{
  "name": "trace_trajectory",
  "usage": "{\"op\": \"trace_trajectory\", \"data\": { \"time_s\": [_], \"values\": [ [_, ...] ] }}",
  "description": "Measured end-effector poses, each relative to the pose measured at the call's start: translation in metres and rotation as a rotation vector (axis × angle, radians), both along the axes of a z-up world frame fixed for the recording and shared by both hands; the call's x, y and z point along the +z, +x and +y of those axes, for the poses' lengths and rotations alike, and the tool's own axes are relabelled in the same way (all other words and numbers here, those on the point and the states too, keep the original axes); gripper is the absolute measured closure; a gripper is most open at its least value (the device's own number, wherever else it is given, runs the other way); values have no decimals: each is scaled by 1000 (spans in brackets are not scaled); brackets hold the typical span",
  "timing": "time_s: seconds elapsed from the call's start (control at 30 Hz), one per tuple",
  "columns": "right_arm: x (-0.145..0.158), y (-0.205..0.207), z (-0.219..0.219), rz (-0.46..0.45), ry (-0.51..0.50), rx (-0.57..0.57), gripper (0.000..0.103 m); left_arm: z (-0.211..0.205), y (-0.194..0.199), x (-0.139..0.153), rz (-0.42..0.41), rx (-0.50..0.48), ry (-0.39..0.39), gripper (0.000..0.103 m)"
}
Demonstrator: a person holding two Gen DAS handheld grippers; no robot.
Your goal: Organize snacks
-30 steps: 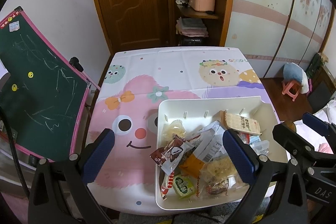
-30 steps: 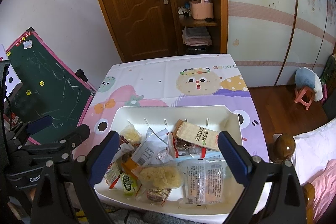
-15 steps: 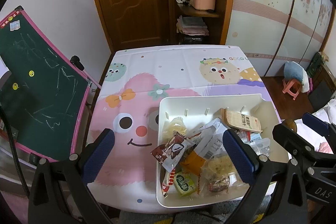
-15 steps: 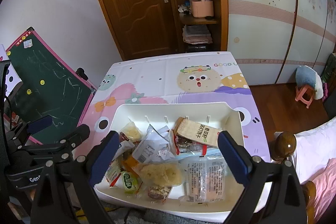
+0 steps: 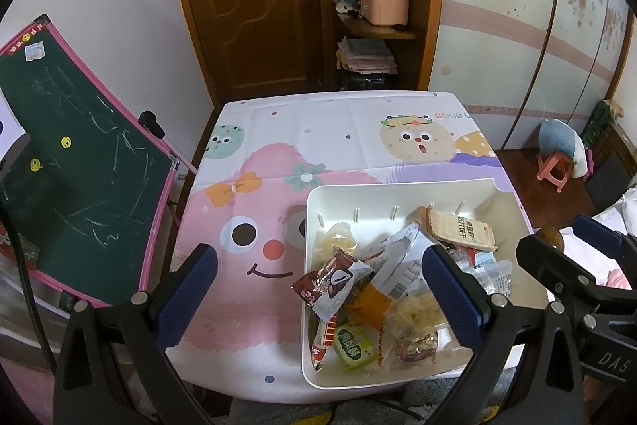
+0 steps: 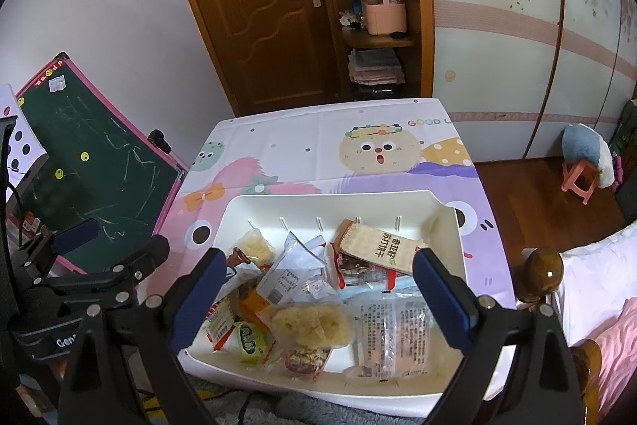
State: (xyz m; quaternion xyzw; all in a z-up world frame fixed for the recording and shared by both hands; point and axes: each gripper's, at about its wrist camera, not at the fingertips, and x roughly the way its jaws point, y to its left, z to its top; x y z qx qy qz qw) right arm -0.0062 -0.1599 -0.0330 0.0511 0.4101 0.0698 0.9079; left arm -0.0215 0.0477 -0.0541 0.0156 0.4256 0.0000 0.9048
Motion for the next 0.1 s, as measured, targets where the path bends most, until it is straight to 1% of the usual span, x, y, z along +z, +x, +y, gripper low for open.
{"op": "trace_trajectory", "data": {
  "time_s": [0.1],
  "values": [
    [0,-1,1,1,-2,0,8,0,0,0,2,0,-1,1]
  ]
}}
